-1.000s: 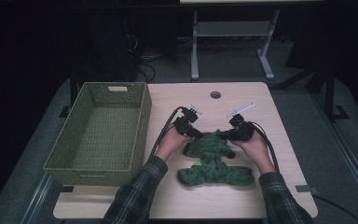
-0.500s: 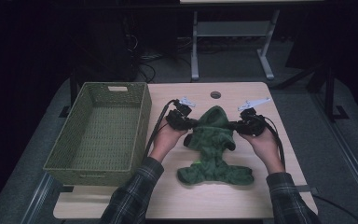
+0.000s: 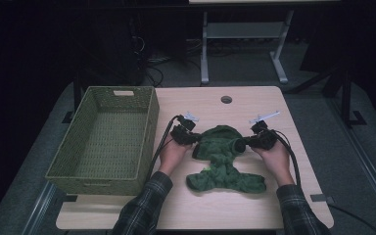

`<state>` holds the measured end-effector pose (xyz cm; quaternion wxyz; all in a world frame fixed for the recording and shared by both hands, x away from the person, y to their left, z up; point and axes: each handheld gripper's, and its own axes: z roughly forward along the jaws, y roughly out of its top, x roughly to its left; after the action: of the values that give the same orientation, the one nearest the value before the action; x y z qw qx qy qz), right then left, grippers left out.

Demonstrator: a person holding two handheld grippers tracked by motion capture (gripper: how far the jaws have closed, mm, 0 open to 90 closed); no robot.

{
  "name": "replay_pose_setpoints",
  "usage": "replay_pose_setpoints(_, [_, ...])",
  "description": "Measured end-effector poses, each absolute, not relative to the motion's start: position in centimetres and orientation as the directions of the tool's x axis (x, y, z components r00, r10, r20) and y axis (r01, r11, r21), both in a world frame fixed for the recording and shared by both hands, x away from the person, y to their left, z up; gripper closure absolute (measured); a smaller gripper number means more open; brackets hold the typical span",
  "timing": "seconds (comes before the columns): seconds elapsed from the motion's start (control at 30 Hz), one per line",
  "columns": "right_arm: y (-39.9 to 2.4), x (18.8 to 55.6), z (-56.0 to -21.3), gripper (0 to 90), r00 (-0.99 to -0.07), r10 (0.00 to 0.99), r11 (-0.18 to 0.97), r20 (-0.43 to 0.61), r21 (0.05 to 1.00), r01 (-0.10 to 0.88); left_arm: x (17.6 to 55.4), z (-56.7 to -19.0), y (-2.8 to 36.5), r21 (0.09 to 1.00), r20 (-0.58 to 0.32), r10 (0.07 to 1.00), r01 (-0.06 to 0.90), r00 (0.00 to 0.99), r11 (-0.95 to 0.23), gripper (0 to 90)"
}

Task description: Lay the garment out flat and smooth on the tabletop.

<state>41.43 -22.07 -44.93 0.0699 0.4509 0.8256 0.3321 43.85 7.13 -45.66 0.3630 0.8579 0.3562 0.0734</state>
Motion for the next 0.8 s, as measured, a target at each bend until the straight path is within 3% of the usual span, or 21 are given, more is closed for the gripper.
replay_pose_setpoints(0.2, [-21.8,41.8,-45.7,85.8,-0.564,0.808,0.371,0.172,0.596,0.713,44.1,-46.4,7.2,0.663,-0.095,0.681,0.557,0.726,-0.5,84.9])
replay_pose_setpoints(0.37, [-22.0,42.0,-46.2,79.0,-0.534,0.831,0.352,0.156,0.596,0.722,44.5,-46.6,7.5,0.68,-0.112,0.719,0.58,0.686,-0.448,74.1])
replay_pose_setpoints(0.47, [-22.3,42.1,-45.9,80.5,-0.52,0.844,0.355,0.127,0.594,0.721,44.7,-46.3,7.5,0.672,-0.048,0.734,0.566,0.677,-0.478,72.9])
replay_pose_setpoints(0.53, [-22.7,42.3,-45.8,80.8,-0.508,0.856,0.359,0.096,0.596,0.718,44.9,-46.3,7.7,0.67,-0.071,0.736,0.579,0.673,-0.465,69.7])
replay_pose_setpoints(0.8, [-24.3,41.5,-43.9,70.4,-0.511,0.849,0.308,0.137,0.657,0.688,43.8,-44.4,7.3,0.689,-0.102,0.69,0.551,0.716,-0.47,61.2])
